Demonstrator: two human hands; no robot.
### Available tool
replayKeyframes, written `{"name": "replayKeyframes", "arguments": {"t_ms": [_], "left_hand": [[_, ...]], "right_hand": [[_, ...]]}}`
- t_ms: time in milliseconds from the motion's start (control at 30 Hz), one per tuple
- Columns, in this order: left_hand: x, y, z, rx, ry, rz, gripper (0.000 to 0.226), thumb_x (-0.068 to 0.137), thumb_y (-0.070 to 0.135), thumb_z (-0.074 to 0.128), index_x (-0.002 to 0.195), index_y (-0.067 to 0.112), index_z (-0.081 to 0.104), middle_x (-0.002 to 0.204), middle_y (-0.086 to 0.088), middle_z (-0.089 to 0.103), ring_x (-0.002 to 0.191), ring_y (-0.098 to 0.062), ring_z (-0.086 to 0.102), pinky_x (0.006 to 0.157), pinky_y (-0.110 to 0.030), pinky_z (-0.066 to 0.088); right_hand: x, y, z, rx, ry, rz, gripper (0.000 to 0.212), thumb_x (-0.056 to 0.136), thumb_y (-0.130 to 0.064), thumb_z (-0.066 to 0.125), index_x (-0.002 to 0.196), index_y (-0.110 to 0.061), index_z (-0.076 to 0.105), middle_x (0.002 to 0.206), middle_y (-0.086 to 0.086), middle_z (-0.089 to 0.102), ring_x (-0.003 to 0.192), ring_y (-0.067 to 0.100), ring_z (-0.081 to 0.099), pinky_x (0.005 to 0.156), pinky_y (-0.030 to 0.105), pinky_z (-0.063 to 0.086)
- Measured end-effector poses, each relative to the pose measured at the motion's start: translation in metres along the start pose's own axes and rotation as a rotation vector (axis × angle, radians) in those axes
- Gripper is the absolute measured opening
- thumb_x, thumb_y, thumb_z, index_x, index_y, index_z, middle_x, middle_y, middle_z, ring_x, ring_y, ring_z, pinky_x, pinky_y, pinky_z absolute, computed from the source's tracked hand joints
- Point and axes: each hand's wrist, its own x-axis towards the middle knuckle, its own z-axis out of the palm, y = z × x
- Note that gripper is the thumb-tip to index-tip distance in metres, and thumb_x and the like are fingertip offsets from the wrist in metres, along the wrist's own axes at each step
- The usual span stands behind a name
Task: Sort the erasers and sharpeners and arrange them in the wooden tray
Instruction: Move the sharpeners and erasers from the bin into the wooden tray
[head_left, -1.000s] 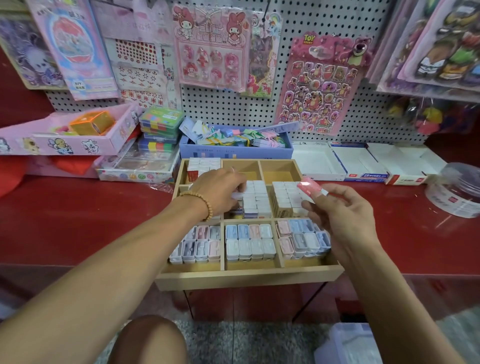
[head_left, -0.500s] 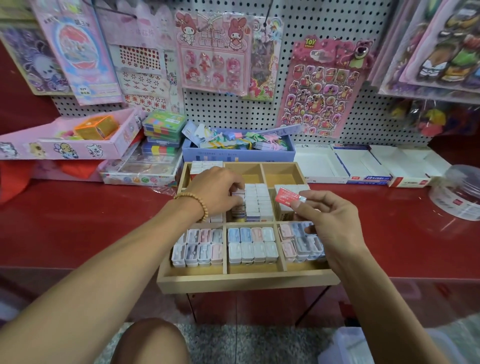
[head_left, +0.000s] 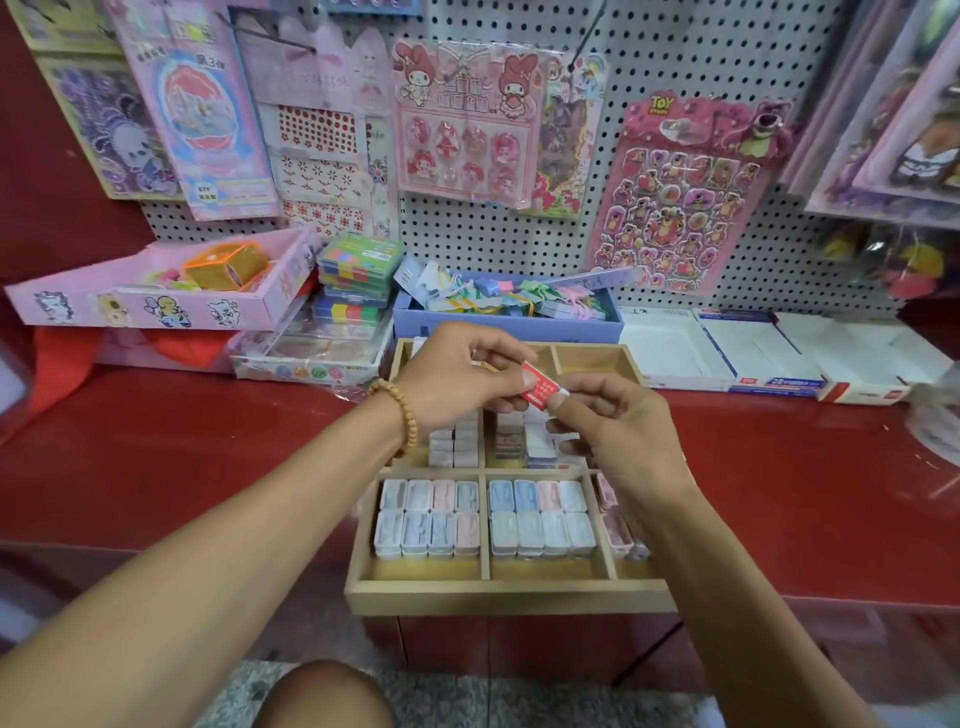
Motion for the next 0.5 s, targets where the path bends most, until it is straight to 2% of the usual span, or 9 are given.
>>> {"name": "replayKeyframes", "arguments": {"t_ms": [100,167,267,367,500], "left_hand": [[0.010,-0.002,-0.025,0.184,0.078,0.028,0.013,0.085,0.000,0.069,0.089,0.012,0.069,0.080,-0.005,0.064,0.054,-0.006,0.066,0.052,-0.014,0.050],[0.019,-0.006,-0.047,0.400,0.130,0.056,0.012,0.085,0.004,0.071,0.092,0.013,0.071,0.081,-0.001,0.065,0.057,-0.003,0.063,0.059,-0.017,0.049],[0.028,-0.012,-0.076,0.724,0.195,0.083,0.013,0.084,0.011,0.071,0.097,0.015,0.072,0.080,0.009,0.063,0.064,0.005,0.054,0.071,-0.020,0.046],[0.035,-0.018,-0.096,0.950,0.166,0.057,0.016,0.087,0.014,0.068,0.102,0.015,0.072,0.092,0.002,0.069,0.073,-0.006,0.056,0.079,-0.025,0.048],[0.044,-0.030,-0.099,1.092,0.088,-0.001,0.021,0.091,0.016,0.062,0.111,0.017,0.071,0.109,-0.001,0.069,0.089,-0.014,0.059,0.084,-0.025,0.046]], "right_hand": [[0.009,0.000,0.001,-0.156,-0.022,-0.039,0.013,0.094,-0.012,0.068,0.106,-0.016,0.068,0.100,0.001,0.073,0.084,0.006,0.067,0.074,0.017,0.054],[0.017,-0.002,0.001,-0.300,-0.038,-0.098,0.020,0.095,-0.014,0.065,0.116,-0.016,0.066,0.110,-0.005,0.069,0.093,0.000,0.063,0.080,0.012,0.049],[0.029,-0.005,-0.001,-0.445,-0.022,-0.176,0.023,0.096,-0.016,0.063,0.119,-0.015,0.065,0.109,-0.010,0.067,0.100,0.005,0.063,0.086,0.017,0.048],[0.040,-0.006,-0.004,-0.534,-0.021,-0.208,0.023,0.096,-0.018,0.062,0.120,-0.018,0.063,0.111,-0.009,0.065,0.106,0.010,0.062,0.096,0.027,0.047],[0.049,-0.007,-0.006,-0.571,-0.042,-0.204,0.027,0.098,-0.020,0.061,0.124,-0.016,0.062,0.117,-0.004,0.065,0.107,0.012,0.061,0.097,0.028,0.046]]}}
